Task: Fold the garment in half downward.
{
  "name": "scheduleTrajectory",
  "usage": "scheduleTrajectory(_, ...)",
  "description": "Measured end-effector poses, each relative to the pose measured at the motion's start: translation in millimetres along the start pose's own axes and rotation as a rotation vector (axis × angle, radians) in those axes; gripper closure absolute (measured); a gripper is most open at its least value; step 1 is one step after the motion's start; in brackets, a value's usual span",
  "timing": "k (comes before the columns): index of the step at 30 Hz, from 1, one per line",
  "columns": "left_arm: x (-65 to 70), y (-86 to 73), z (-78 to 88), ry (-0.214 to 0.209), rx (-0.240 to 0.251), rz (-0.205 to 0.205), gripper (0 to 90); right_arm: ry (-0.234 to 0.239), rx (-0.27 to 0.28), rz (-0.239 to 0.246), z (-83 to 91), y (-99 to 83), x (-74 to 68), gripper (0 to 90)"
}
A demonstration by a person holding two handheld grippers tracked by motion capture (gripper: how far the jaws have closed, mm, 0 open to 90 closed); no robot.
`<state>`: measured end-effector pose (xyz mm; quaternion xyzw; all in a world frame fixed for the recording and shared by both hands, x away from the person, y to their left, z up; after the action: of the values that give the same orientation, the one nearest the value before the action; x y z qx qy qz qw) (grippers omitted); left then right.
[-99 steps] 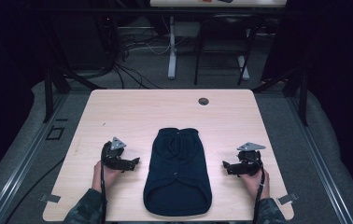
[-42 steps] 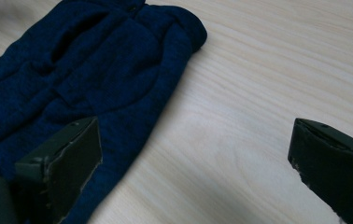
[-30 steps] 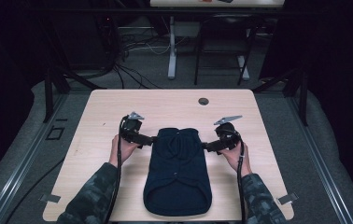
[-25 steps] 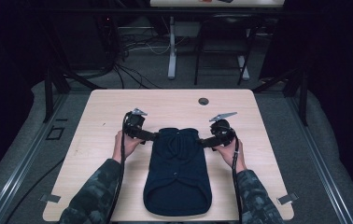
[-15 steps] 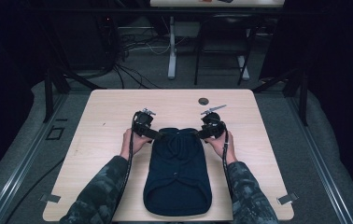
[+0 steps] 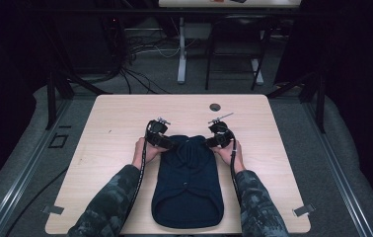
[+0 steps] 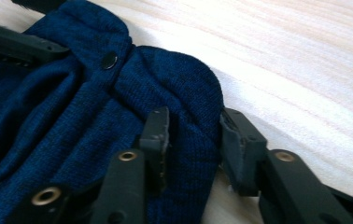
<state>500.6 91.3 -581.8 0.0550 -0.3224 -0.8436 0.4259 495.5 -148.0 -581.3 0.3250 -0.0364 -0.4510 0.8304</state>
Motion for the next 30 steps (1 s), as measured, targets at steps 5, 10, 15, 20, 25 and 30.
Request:
scheduleTrajectory(5,2.5,-1.1,0.7,-0.003,0.004,-0.005,51.1,-0.011,0.011,0.021,-0.5,-2.0,-5.5,70.8)
scheduleTrajectory(10,-1.6,-3.1,3.8,-0.049,0.023,0.035,65.2,-0.028,0.020,0.037,1.2,-2.9,-8.6,75.1)
scheduleTrajectory(15,-2.9,-2.5,13.3,-0.056,0.052,0.028,69.3,-0.050,0.059,0.075,10.5,0.1,-15.9,76.6)
scheduleTrajectory(20,0.9,-0.4,28.3,-0.067,0.078,0.009,68.5,-0.088,0.113,0.157,27.8,4.8,-29.7,76.5)
scheduleTrajectory(25,6.4,1.1,42.8,-0.073,0.111,-0.022,68.5,-0.106,0.150,0.216,44.3,4.1,-41.2,76.3)
scheduleTrajectory(30,12.9,1.5,54.5,-0.084,0.140,-0.058,69.5,-0.096,0.179,0.236,55.1,2.2,-42.5,76.1)
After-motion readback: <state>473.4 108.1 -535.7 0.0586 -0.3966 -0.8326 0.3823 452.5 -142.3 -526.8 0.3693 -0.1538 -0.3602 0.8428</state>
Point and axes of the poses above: each handheld gripper's, and its own axes: z roughly backward along the jaws, y roughly out of its top, x roughly to its right, the point moved 2 cm from there along -z, roughly forward along the jaws, and after that the axes turned 2 degrees about z, right-handed, at the moved point
